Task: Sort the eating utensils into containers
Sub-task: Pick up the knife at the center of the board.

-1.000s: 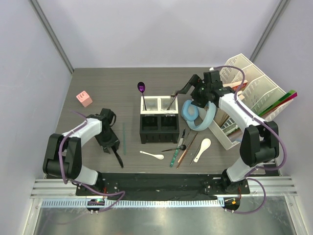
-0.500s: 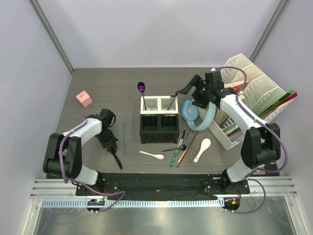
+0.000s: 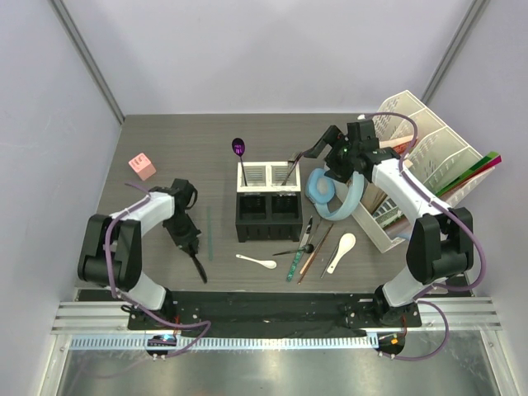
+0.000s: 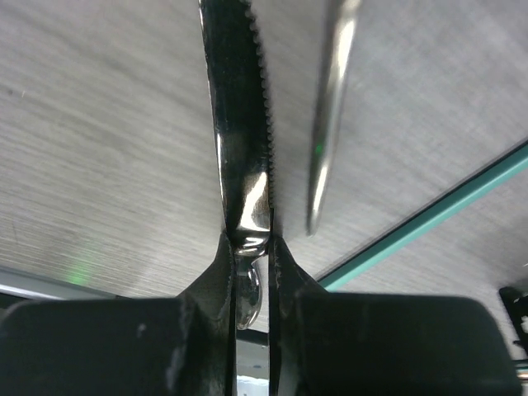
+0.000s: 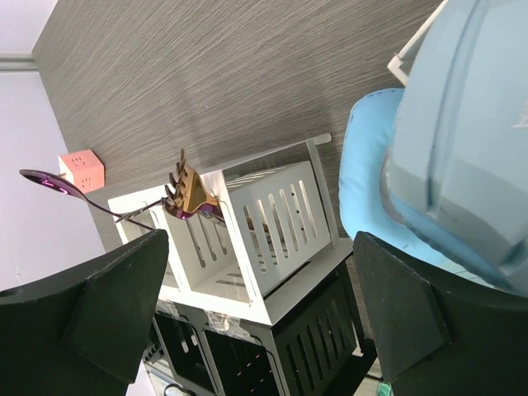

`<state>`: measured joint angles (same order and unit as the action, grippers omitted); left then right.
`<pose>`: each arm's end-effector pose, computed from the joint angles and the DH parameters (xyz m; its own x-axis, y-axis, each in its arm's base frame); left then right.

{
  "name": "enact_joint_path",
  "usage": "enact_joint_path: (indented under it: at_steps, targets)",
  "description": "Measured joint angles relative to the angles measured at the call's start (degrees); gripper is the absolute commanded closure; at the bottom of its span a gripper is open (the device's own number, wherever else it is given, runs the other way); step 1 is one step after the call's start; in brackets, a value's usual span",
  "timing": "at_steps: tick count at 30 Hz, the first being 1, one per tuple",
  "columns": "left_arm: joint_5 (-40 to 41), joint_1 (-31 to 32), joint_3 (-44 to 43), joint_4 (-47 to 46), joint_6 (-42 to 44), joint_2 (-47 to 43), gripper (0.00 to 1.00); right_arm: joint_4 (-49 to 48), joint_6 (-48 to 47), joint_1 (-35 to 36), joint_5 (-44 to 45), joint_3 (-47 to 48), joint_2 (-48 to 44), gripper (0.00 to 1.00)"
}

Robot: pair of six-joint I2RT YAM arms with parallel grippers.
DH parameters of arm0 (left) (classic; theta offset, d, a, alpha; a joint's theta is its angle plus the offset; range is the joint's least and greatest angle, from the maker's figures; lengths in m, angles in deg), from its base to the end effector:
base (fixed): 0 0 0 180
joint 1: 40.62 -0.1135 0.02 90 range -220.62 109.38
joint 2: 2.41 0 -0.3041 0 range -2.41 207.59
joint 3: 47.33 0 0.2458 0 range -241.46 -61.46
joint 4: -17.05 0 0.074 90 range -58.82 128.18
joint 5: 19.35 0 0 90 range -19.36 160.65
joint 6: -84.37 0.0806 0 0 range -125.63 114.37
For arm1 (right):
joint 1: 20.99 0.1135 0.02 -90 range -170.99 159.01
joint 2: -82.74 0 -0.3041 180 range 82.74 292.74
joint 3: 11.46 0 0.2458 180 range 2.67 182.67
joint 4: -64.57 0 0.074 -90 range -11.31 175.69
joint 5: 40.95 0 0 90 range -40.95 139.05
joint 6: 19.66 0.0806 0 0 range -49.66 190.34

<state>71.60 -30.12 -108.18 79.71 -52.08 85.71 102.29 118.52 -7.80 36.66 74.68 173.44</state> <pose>0.2251 -0.0404 0.1502 -0.8095 -0.5870 -0.0129 -0.5871 0.8094 0.0105 0.3677 0.1039 0.2953 -0.7180 0.5793 -0.3858 0.2365 0.7243 0.6476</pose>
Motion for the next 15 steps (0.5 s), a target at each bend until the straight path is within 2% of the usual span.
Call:
enact_joint_path:
  at_steps: [8, 15]
  targets:
    - [0.94, -0.66, -5.77, 1.64, 0.26, 5.64, 1.00, 0.02, 0.02, -1.31, -0.37, 0.00, 0.00, 0.00]
    - [1.53, -5.16, -9.77, 0.70, 0.90, 8.46, 1.00, 0.02, 0.02, -1.31, -0.46, 0.00, 0.00, 0.00]
